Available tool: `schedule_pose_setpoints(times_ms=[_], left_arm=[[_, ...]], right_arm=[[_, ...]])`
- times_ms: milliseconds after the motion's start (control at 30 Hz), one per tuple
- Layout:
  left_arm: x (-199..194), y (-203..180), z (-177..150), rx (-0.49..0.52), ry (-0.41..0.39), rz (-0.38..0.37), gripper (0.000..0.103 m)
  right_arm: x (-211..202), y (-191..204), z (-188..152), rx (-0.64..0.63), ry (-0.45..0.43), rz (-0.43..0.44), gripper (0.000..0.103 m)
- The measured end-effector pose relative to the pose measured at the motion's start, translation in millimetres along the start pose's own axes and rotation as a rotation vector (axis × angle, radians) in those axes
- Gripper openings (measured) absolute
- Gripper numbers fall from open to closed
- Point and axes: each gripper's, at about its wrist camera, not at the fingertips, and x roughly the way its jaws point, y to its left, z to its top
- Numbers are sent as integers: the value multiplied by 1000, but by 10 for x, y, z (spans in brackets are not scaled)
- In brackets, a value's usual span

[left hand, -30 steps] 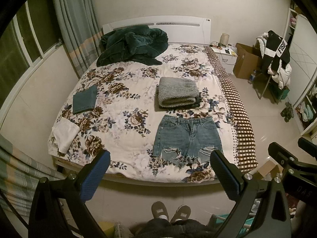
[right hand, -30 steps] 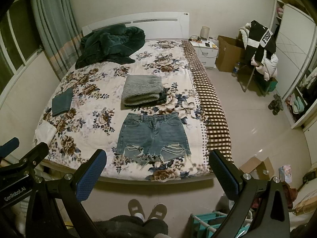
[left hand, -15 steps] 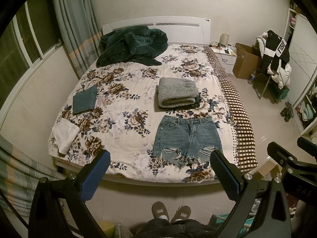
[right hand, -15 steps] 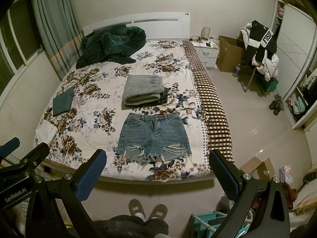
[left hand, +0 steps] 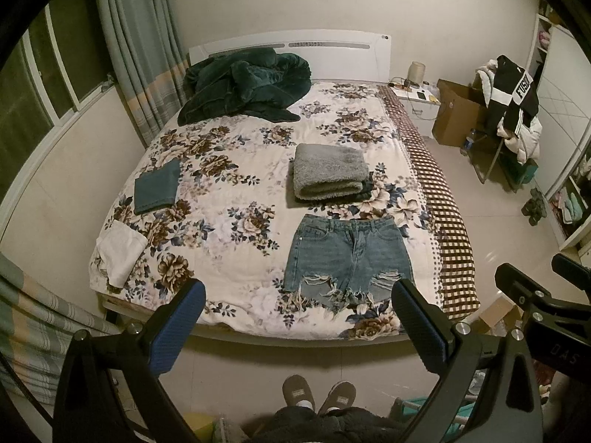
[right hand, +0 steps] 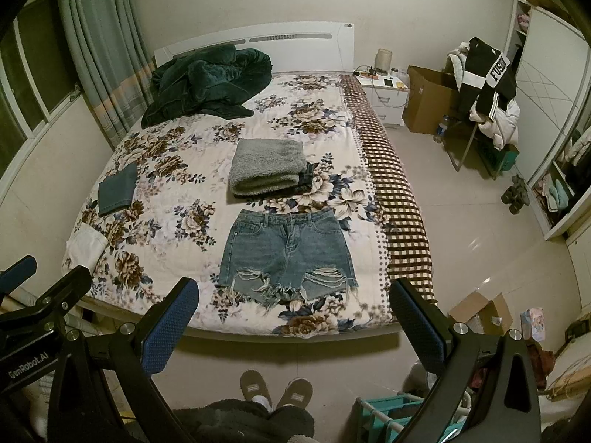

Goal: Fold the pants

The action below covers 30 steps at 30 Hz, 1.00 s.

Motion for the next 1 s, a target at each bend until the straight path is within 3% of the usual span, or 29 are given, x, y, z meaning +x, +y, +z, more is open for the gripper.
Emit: schedule_pose_setpoints(times_ms=[267,500,800,1000], left_arm=[[5,-1,-1,0,-4,3,103],[335,-68,98,6,-15,55,103],[1178,-120,326,37,45,100,103],[2045,-465,326,22,171,139,103]], right_arm=[[-12,98,-29,6,15,-4,103],[507,161,-30,48,57,-6,103],[1435,-72,145,91,110,-41,103],[2365,-476,277,130,198,18,103]])
